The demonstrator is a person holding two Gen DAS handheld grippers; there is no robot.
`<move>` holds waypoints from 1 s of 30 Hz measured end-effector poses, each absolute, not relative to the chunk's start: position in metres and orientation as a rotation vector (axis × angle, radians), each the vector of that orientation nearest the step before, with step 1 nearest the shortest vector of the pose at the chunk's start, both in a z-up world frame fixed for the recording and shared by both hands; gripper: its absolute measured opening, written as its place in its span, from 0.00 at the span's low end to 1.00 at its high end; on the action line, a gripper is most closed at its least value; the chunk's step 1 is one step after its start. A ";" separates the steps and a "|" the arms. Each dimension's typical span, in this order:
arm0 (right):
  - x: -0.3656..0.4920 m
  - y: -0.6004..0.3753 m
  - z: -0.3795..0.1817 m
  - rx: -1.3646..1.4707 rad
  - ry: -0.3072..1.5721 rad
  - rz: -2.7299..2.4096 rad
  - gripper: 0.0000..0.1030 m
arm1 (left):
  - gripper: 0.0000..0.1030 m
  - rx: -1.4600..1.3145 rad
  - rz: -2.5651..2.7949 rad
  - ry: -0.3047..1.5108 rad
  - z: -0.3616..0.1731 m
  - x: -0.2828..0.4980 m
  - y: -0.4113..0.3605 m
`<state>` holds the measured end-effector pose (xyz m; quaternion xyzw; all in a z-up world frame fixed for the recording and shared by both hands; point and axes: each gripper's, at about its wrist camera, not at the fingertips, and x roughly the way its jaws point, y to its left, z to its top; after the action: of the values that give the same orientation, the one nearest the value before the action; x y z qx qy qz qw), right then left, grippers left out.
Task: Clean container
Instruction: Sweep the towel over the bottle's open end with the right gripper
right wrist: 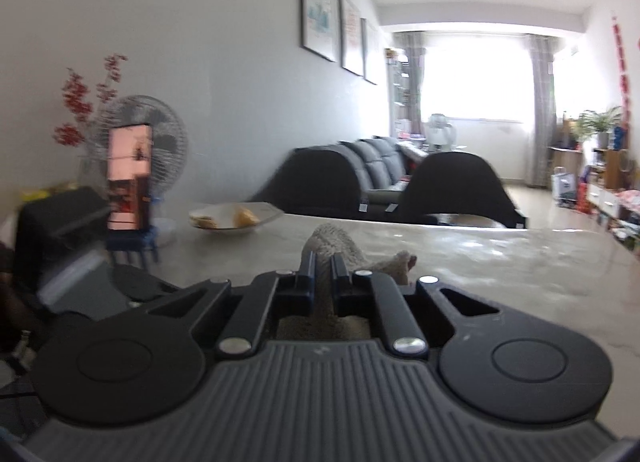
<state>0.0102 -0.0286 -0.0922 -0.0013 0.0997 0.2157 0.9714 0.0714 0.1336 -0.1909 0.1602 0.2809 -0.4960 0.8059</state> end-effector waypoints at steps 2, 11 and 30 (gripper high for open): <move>0.008 -0.023 -0.092 -0.010 0.210 0.496 0.07 | 0.79 0.343 -1.062 0.601 -0.192 0.071 0.133; 0.019 0.003 -0.116 -0.113 0.260 0.542 0.08 | 0.79 0.347 -1.060 0.602 -0.192 0.067 0.128; 0.040 -0.035 -0.115 -0.047 0.249 0.367 0.08 | 0.81 0.313 -1.075 0.613 -0.195 0.074 0.130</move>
<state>0.0404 -0.0348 -0.1154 -0.0231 0.1233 0.1818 0.9753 0.0739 0.1296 -0.1953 0.1459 0.2862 -0.5019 0.8030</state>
